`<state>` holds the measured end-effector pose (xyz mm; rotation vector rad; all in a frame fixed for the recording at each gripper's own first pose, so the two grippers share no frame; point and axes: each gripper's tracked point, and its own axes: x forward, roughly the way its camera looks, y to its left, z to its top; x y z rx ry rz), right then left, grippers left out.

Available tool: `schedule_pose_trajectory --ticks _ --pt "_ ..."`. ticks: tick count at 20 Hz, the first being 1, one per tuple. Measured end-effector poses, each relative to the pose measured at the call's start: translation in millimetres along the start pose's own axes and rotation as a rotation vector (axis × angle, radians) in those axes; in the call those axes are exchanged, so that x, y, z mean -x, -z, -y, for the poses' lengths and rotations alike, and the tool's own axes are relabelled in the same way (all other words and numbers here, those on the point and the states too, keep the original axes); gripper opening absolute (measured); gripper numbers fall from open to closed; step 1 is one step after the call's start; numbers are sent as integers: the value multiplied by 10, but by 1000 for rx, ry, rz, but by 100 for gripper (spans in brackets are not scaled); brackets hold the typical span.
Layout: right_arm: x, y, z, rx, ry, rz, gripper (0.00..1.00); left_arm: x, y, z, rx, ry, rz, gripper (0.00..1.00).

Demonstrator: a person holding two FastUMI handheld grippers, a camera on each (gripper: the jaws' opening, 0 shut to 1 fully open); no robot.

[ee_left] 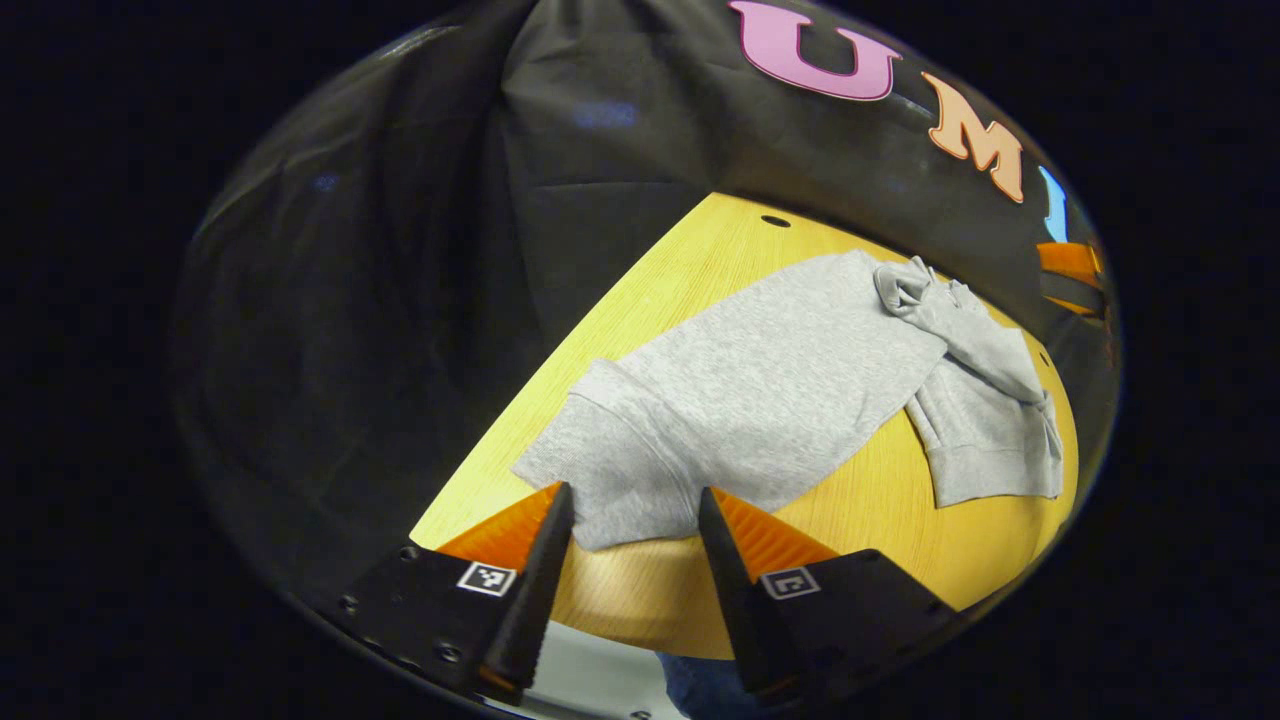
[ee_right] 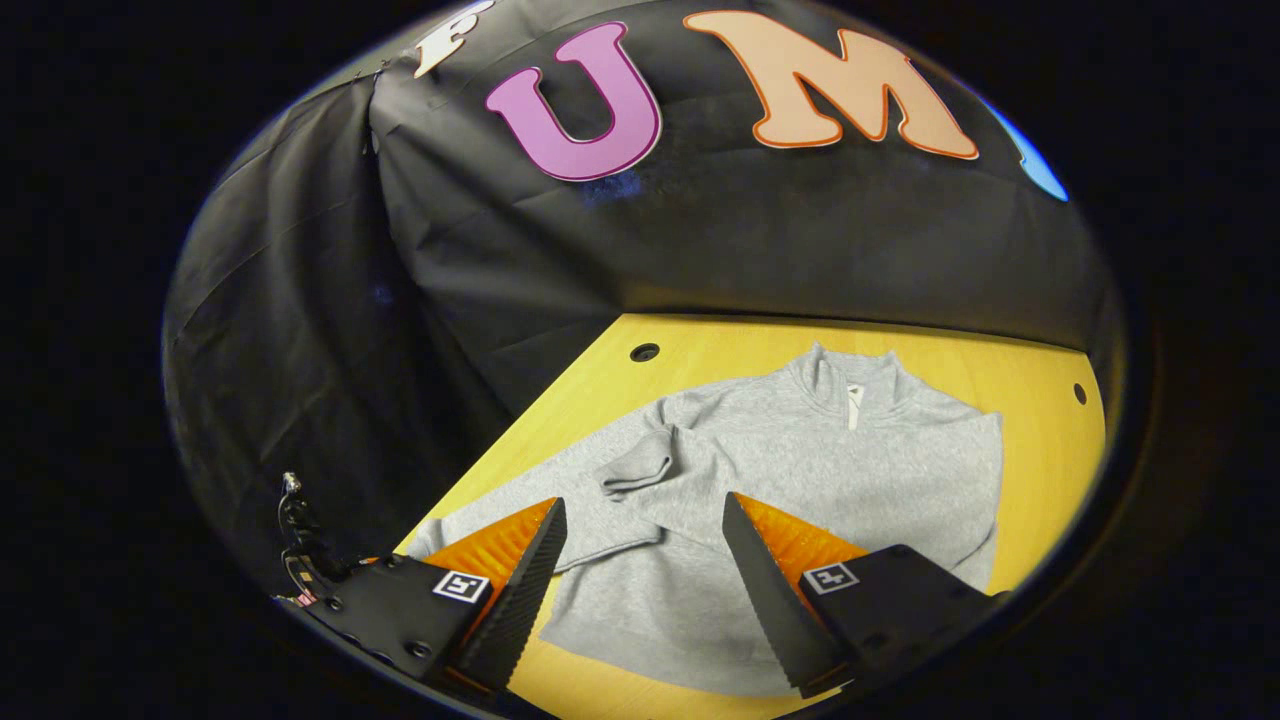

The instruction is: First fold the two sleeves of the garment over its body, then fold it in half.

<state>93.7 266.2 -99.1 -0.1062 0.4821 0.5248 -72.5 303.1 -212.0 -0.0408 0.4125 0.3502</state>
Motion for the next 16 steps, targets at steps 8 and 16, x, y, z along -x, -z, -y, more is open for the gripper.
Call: schedule_pose_trajectory --ticks 8,16 --pt "325 128 181 -2 45 -2 94 -128 -25 257 -4 57 -20 5" --pt "636 198 610 -25 148 17 98 2 -153 621 -105 189 -64 0"
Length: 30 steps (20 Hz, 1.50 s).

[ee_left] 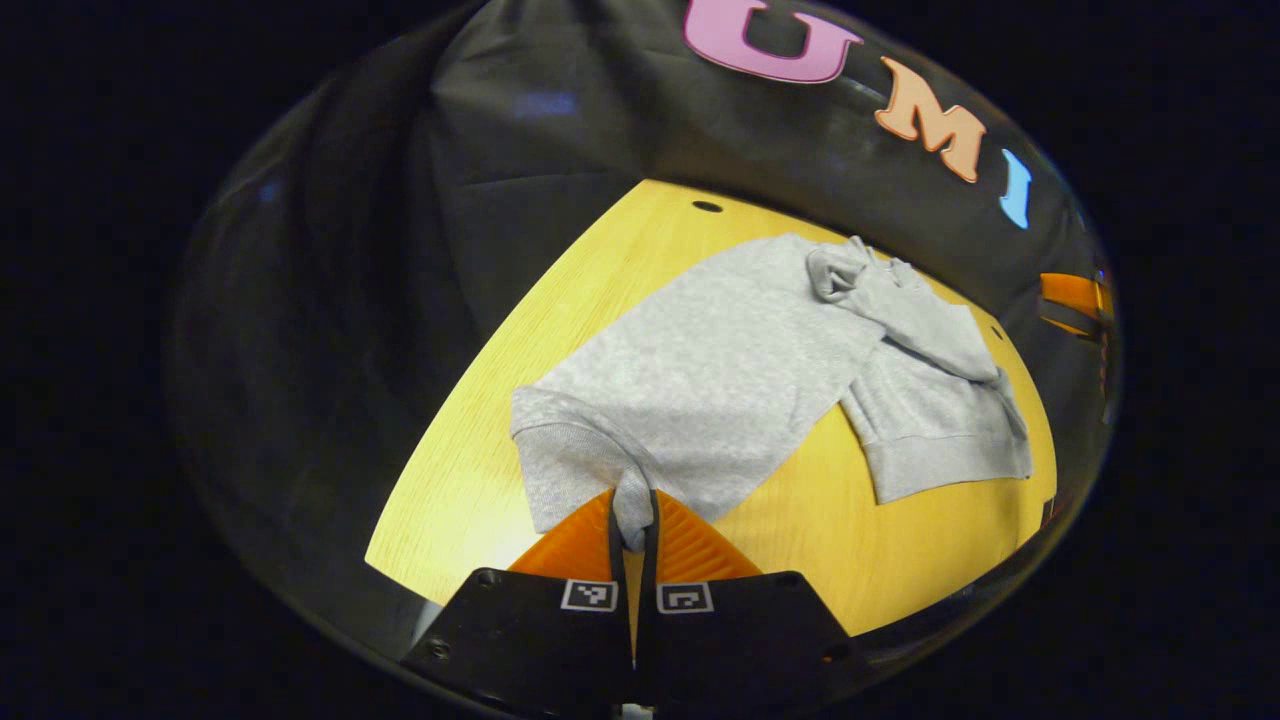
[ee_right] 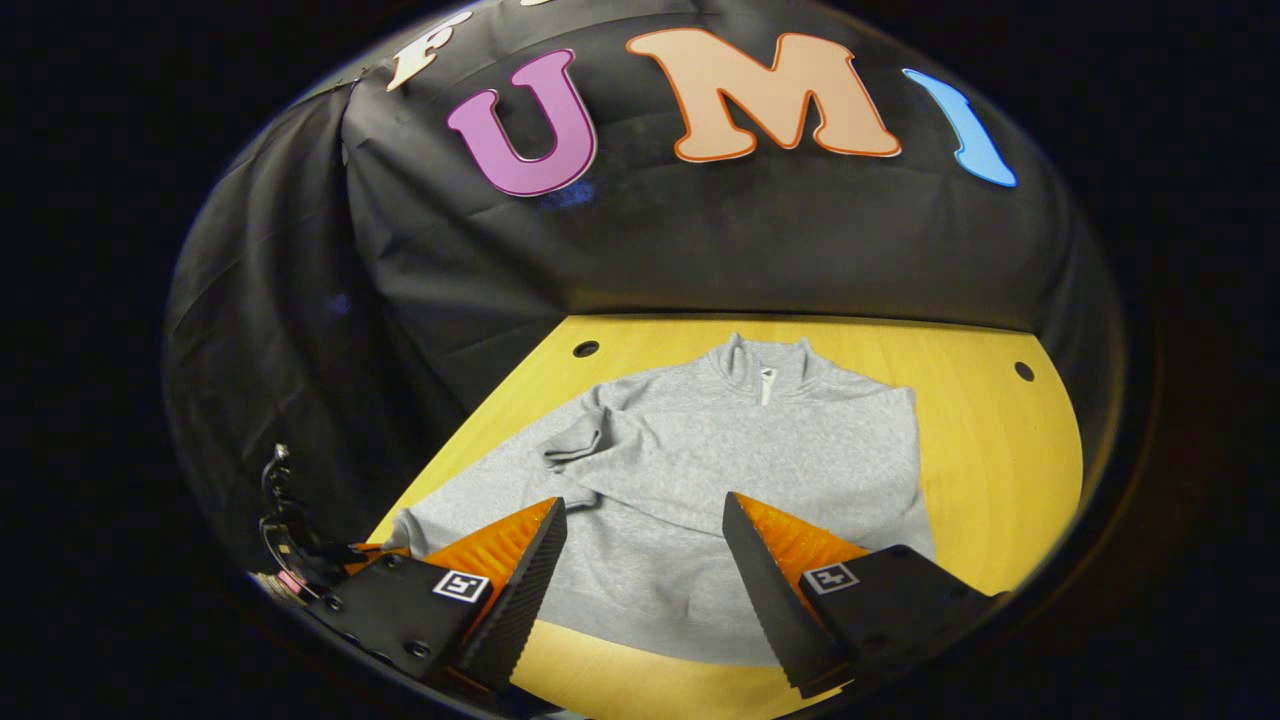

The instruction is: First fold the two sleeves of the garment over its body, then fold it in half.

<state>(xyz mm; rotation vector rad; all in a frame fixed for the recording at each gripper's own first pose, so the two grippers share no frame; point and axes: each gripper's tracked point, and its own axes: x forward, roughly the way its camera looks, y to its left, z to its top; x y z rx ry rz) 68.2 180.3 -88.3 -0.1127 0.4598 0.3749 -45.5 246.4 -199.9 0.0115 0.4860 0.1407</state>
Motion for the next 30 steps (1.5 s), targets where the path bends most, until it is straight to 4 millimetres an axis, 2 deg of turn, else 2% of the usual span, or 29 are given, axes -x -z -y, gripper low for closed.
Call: schedule_pose_trajectory --ticks 1,2,4,6,8,10,11,12,13,16,19,20,23,25,26,28,29,30 --pt "34 24 70 1 14 3 98 28 -92 86 -12 30 9 0" --pt "71 39 124 -8 23 2 94 55 -204 209 -15 66 21 0" --pt "180 90 231 -28 31 -1 98 92 -405 498 -13 139 39 0" --pt "264 124 380 -35 46 -2 94 134 -607 811 -27 194 61 0" --pt "345 180 507 -47 56 -4 98 162 -818 1129 -61 241 88 0" --pt "423 229 644 -52 68 -5 98 189 -988 1555 -97 309 115 0" --pt "466 248 720 -52 75 -7 94 197 -1068 1759 -110 340 128 0" --pt "529 278 792 -50 81 -9 98 212 -1126 1976 -127 373 138 0" --pt "583 307 874 -46 87 -8 94 226 -1185 2171 -145 403 148 0" --pt "732 328 1109 -43 103 -4 94 249 -1324 2719 -192 483 173 0" --pt "878 293 1370 -58 125 12 94 175 -1410 3225 -220 543 184 0" --pt "936 282 1451 -67 131 17 98 164 -1435 3363 -227 561 188 0" --pt "990 300 1683 -89 148 27 94 132 -1468 3764 -255 615 197 0" --pt "1027 352 1822 -101 158 19 98 108 -1469 4041 -281 655 195 0" --pt "1044 377 1888 -107 161 15 94 91 -1492 4170 -297 671 195 0" --pt "1075 408 1982 -117 164 11 94 7 -1542 4391 -328 695 199 0" --pt "1075 431 2044 -119 168 9 98 -83 -1575 4518 -340 706 202 0" --pt "1084 433 2091 -122 172 9 94 -125 -1601 4651 -351 721 205 0"
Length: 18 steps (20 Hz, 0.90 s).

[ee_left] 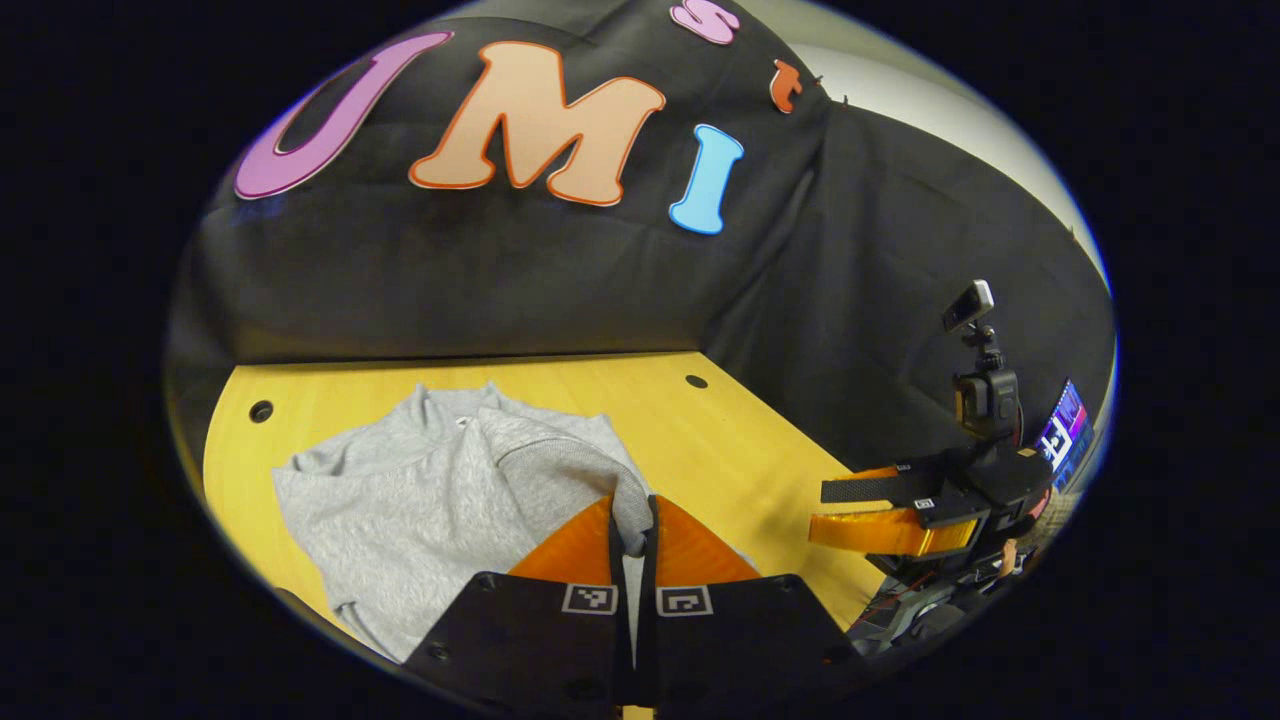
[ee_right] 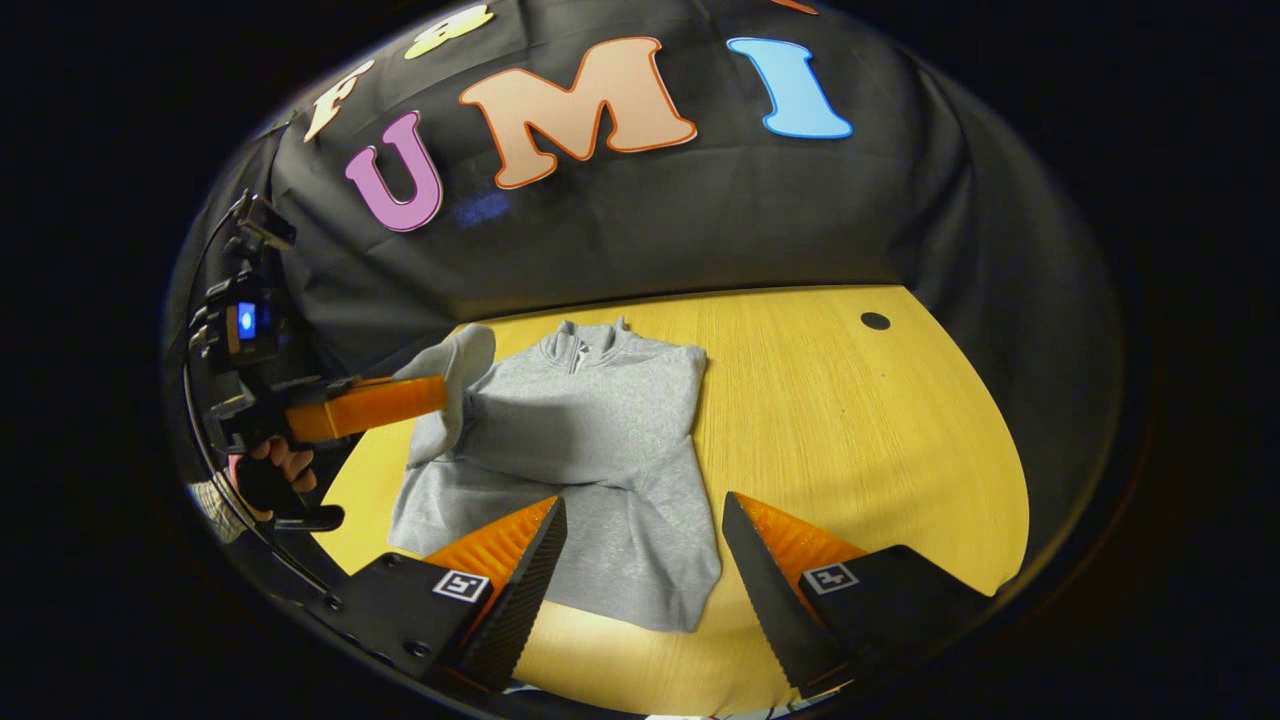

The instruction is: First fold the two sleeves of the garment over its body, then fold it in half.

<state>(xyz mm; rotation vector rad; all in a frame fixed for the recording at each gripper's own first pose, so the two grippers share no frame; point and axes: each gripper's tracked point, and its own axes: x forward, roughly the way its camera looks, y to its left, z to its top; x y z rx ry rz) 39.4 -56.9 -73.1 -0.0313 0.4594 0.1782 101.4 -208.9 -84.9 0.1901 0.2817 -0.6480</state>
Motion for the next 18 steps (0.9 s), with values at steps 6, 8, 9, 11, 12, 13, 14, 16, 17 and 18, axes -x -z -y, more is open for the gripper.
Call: schedule_pose_trajectory --ticks 6,8,9,11,12,13,14,16,17,18 --pt "-30 30 194 -42 21 9 94 -696 55 146 -77 41 -47 0" --pt "-33 55 230 -48 28 15 94 -929 176 158 -85 43 -69 0" --pt "-39 87 264 -46 36 13 94 -1061 261 141 -91 40 -87 0" --pt "-45 134 272 -53 35 7 94 -1272 391 111 -120 18 -121 0" --pt "-29 162 273 -56 32 0 94 -1369 428 78 -136 4 -136 0" --pt "-34 194 296 -57 34 -4 94 -1469 478 60 -145 -2 -148 0" --pt "-35 210 314 -60 38 -8 98 -1536 525 68 -149 -5 -158 1" --pt "-15 238 322 -76 38 -10 94 -1621 599 83 -150 -10 -180 5" --pt "-19 255 339 -83 40 -10 94 -1678 630 132 -146 -4 -183 11" --pt "-8 265 339 -88 42 -11 94 -1679 619 178 -146 2 -177 10"
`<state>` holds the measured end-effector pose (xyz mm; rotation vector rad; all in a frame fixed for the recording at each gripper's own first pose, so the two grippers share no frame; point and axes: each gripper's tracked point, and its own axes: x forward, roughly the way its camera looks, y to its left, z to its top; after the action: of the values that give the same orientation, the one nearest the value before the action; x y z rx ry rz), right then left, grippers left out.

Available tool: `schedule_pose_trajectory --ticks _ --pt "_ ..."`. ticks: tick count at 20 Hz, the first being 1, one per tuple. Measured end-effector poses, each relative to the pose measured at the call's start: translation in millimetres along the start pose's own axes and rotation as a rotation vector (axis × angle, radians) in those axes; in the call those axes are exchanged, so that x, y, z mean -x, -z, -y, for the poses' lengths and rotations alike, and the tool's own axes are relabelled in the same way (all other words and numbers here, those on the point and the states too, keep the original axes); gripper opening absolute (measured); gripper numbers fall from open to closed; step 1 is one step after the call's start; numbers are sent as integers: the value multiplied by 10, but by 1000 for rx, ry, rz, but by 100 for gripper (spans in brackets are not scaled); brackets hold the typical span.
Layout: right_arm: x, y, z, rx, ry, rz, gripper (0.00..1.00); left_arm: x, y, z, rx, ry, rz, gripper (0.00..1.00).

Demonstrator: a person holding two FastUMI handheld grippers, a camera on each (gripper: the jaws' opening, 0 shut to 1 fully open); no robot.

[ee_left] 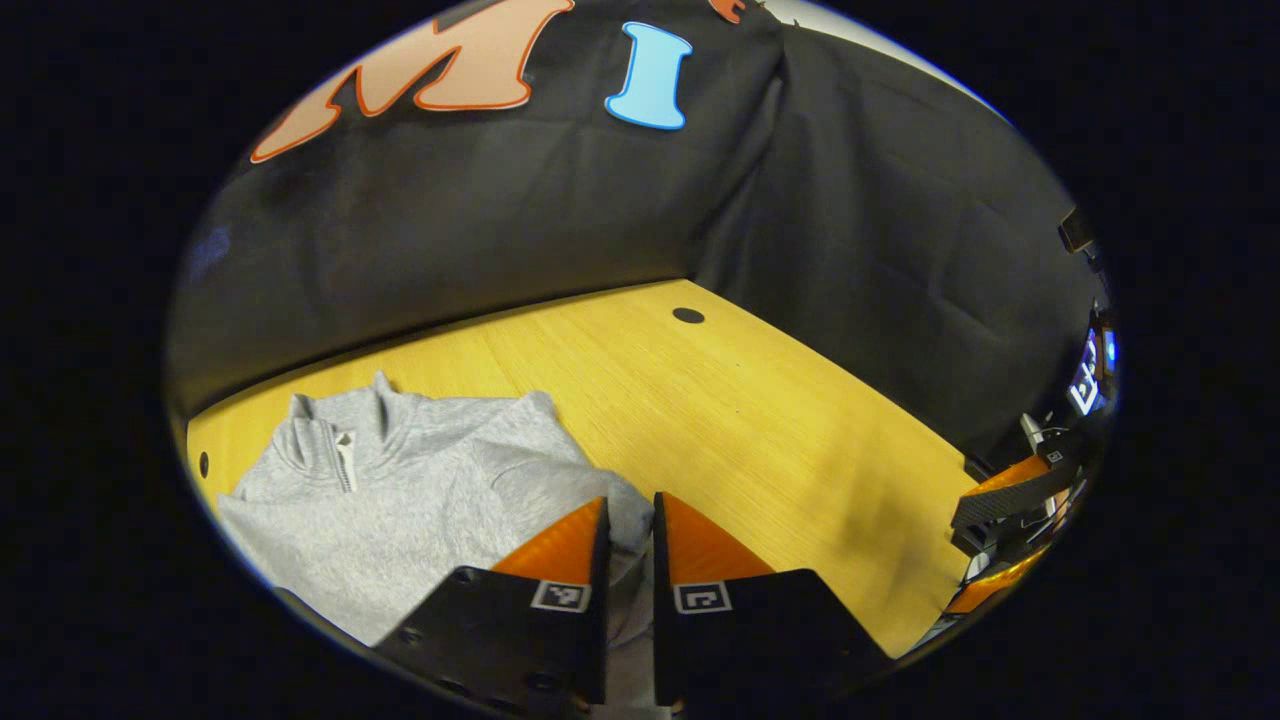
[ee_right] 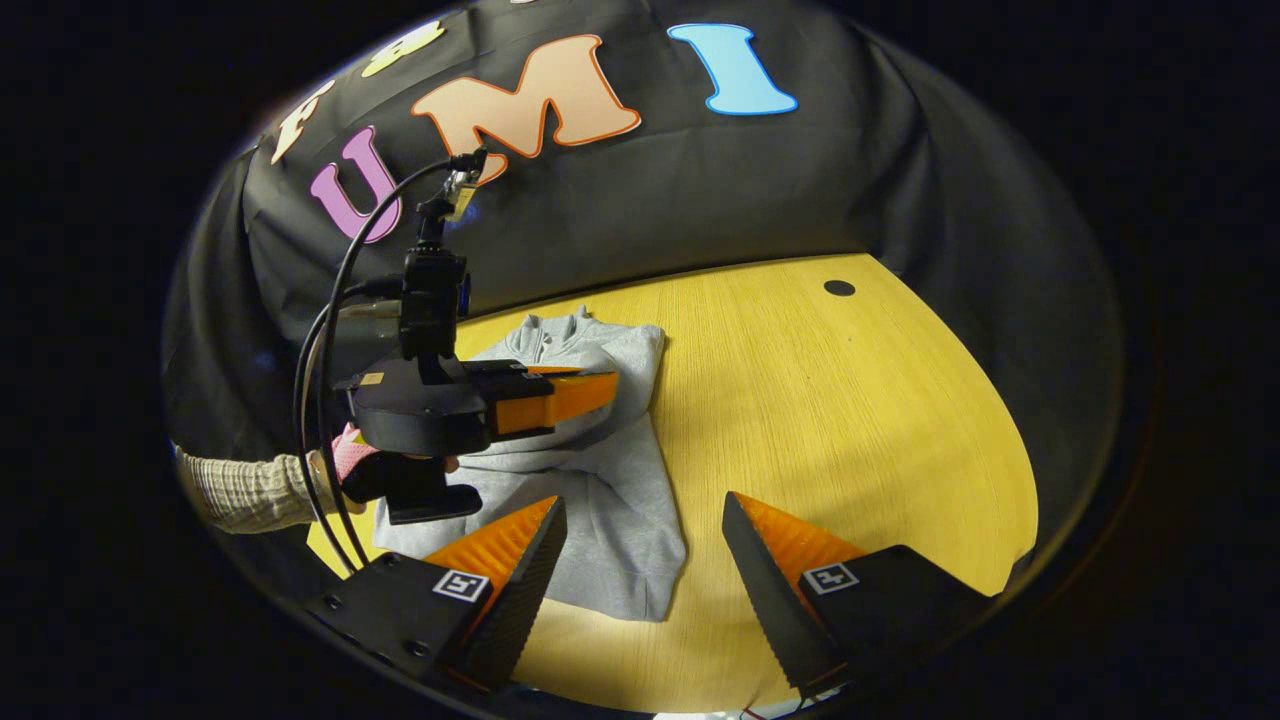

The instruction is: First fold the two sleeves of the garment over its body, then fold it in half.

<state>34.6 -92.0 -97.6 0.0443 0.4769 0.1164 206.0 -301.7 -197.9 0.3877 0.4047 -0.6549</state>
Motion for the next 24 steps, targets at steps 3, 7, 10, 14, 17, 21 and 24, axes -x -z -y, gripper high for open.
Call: schedule_pose_trajectory --ticks 3,7,10,14,17,21,24 --pt "4 56 -13 -6 -7 -6 94 45 -74 124 -21 0 13 76" --pt "18 137 -104 9 -31 -11 94 352 -140 152 -16 -13 44 96" --pt "4 250 -209 4 -57 -30 94 714 -114 79 6 -38 57 97" --pt "-40 379 -324 44 -66 -40 94 1285 141 -200 2 -127 60 95" --pt "-103 591 -415 105 -69 -73 98 1701 524 -493 30 -226 29 95" --pt "-200 860 -504 160 -88 -117 97 2286 1146 -738 139 -343 -24 95" --pt "-272 1007 -478 180 -81 -142 92 2642 1536 -888 210 -437 -76 95"
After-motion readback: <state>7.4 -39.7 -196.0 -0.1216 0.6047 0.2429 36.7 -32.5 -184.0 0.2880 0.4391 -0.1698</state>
